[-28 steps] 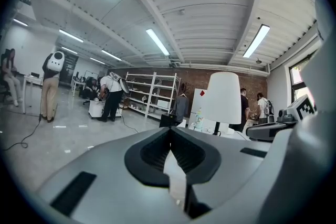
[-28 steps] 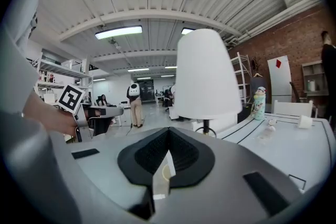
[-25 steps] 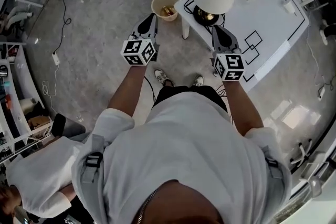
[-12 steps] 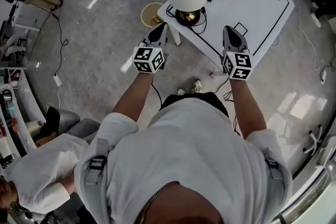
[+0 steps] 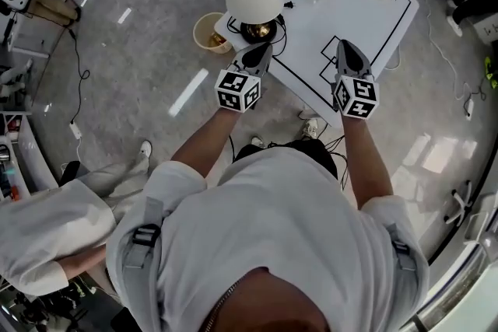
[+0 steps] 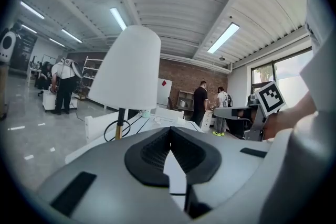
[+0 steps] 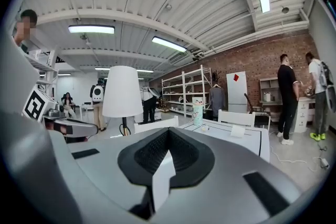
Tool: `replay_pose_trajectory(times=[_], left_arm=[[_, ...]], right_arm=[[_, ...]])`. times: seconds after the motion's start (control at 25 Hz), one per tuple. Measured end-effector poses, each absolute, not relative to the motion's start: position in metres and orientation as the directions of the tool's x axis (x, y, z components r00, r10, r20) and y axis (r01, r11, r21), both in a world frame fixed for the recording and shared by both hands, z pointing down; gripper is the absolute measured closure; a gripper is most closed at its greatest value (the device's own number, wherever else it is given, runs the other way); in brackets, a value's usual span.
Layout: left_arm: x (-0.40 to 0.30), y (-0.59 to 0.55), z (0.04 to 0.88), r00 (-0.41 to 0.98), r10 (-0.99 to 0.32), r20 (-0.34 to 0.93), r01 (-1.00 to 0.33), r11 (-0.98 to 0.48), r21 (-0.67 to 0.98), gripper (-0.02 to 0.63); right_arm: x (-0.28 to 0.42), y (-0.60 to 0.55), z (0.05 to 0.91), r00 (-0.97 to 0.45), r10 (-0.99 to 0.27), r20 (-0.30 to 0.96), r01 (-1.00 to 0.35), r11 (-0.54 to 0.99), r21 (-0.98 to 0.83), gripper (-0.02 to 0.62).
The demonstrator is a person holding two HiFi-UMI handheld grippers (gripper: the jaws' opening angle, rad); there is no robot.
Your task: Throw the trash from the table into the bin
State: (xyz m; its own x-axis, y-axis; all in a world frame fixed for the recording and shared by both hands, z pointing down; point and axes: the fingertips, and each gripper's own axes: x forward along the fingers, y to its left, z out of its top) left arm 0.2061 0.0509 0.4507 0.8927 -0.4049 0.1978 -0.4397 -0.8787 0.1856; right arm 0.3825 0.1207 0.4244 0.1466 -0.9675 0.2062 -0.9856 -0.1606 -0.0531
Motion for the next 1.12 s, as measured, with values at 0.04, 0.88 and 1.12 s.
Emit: replay_pose_trajectory(times=[0.04,0.88,1.12], left_arm=[[0.218,0.051,0.452,0.893,-0.404,0.197,-0.439,-0.88,0.183,0.595],[0.418,-0.034,0.503,0.764,-0.555,0.33,-0.608,-0.79,0.078,0.594],[0.438,-0.067,0.533,0.727,-0.552,0.408,-0.614,-0.789,0.028,0.425]], right_arm=[[0.392,0.118,0.424,0.142,-0.969,0.201,-0.987,-0.155,-0.051,0.589],[0.544,0.056,0.458,-0.048,-0.971,0.234,-0.994,0.023,-0.111,0.589],[0.565,0.038,0.469,-0.075,-0.968,0.238,-0.99,0.044,-0.134,0.589]])
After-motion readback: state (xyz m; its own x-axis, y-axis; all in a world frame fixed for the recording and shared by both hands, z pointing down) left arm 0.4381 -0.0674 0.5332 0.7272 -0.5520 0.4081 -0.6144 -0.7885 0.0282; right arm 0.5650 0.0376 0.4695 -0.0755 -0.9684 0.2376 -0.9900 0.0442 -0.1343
